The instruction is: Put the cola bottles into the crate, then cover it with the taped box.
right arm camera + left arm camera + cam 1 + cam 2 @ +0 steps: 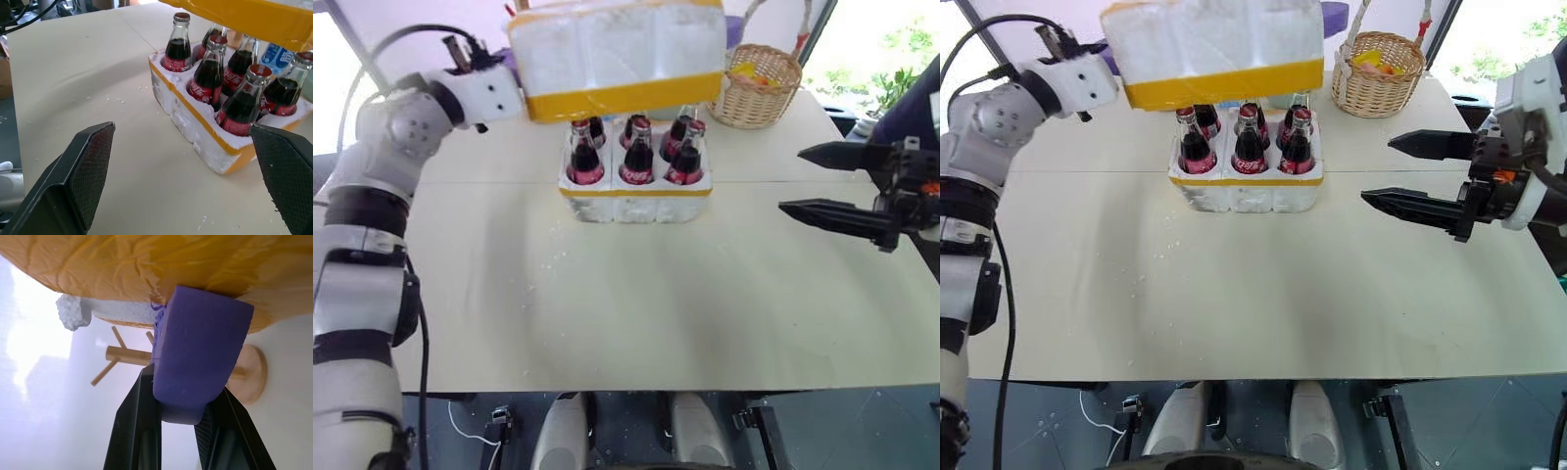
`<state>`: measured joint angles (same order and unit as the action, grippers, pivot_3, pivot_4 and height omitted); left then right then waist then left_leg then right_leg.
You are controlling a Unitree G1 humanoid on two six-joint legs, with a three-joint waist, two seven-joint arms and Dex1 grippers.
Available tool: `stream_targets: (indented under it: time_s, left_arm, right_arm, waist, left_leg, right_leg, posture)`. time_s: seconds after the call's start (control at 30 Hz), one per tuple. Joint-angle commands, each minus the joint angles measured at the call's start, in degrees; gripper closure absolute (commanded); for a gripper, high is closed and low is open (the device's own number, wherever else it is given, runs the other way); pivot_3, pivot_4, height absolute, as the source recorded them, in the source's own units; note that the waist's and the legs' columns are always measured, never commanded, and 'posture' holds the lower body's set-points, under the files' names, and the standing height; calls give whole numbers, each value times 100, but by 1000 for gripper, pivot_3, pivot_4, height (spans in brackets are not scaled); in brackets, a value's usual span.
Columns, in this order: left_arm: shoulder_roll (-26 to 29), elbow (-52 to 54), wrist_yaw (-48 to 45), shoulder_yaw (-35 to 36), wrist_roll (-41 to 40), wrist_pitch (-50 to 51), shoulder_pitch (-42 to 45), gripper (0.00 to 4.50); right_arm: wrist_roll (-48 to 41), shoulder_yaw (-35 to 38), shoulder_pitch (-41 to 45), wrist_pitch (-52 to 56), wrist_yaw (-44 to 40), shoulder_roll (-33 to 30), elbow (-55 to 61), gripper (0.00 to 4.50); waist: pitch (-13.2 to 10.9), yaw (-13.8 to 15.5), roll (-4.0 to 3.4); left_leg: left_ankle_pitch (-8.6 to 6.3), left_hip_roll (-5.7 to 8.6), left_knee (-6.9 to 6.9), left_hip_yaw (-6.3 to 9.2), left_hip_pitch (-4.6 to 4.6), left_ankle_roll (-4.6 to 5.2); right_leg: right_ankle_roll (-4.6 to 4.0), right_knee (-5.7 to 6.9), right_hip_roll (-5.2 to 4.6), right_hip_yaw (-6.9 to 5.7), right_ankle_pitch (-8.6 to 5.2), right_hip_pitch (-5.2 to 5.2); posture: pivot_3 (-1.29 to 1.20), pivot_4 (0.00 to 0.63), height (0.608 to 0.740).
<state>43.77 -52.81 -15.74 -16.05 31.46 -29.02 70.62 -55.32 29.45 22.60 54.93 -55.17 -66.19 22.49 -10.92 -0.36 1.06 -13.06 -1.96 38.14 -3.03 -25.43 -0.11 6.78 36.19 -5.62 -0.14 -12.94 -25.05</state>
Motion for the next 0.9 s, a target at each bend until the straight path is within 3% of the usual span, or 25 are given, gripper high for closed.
stream_targets:
  time_s: [0.03,0.23,0.53,0.9]
  left_arm:
    - [-136,-121,406,-82,174,-118,187,3971]
    - [-222,0,55,348,-506,-75,259,3971]
    - [211,1177,4,457,-474,-214,-461,3971]
    - [-184,1596,451,-35,475,109,-1007,3971]
  right_arm:
    - [-91,412,-150,19,77,-29,174,0]
    - [-63,569,-436,-25,235,34,285,0]
    - [-102,561,-605,-99,354,144,307,0]
    - [-47,348,-586,-200,334,145,275,0]
  waist:
    - [0,12,0]
    - [0,106,0]
    - [2,102,-2]
    - [3,116,1]
  left_leg:
    - [0,0,0,0,1,0]
    - [0,0,5,2,1,0]
    - [0,0,4,2,6,0]
    - [0,2,9,5,9,0]
  right_leg:
    - [0,0,0,0,0,1]
    - [2,-3,0,0,1,5]
    - [2,-3,0,0,1,9]
    - [4,-7,0,-1,2,21]
  posture:
    - [0,150,740]
    - [0,150,740]
    - [0,150,740]
    - [0,150,740]
